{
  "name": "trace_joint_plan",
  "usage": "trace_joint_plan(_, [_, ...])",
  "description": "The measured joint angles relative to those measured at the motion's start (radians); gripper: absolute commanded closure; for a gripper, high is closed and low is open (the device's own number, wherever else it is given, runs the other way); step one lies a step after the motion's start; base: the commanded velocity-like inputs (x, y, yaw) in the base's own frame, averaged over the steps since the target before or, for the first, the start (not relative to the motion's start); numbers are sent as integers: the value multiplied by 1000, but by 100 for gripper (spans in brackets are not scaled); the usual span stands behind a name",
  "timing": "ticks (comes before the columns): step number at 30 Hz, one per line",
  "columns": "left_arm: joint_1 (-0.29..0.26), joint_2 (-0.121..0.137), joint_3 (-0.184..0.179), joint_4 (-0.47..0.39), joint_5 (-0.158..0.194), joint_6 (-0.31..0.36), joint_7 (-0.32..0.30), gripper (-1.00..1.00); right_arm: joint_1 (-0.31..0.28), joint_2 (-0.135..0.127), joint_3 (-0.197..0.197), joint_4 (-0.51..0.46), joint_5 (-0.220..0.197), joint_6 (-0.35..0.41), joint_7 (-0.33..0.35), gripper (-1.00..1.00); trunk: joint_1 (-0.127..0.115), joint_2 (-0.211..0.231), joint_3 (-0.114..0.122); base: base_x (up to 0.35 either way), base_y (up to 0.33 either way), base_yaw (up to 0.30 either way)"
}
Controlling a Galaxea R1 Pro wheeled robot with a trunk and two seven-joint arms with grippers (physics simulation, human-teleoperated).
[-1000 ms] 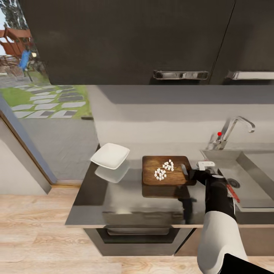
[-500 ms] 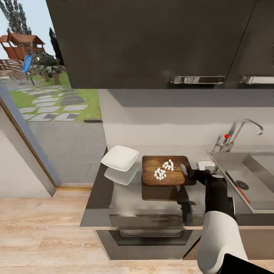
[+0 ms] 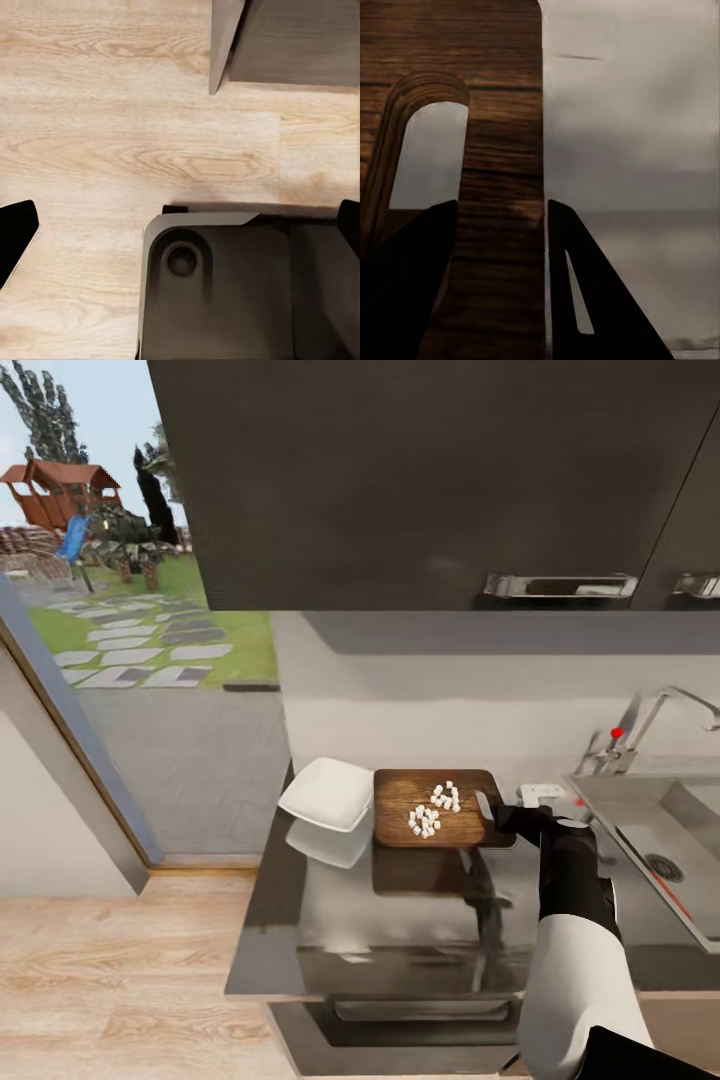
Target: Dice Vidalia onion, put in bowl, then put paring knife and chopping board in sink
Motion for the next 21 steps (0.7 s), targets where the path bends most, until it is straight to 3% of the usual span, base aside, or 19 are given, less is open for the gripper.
trace_joint_plan(21, [0,0,0,-1,0,0,0,-100,0,0,0,0,7,0,0,100,0,0,33,171,188,0])
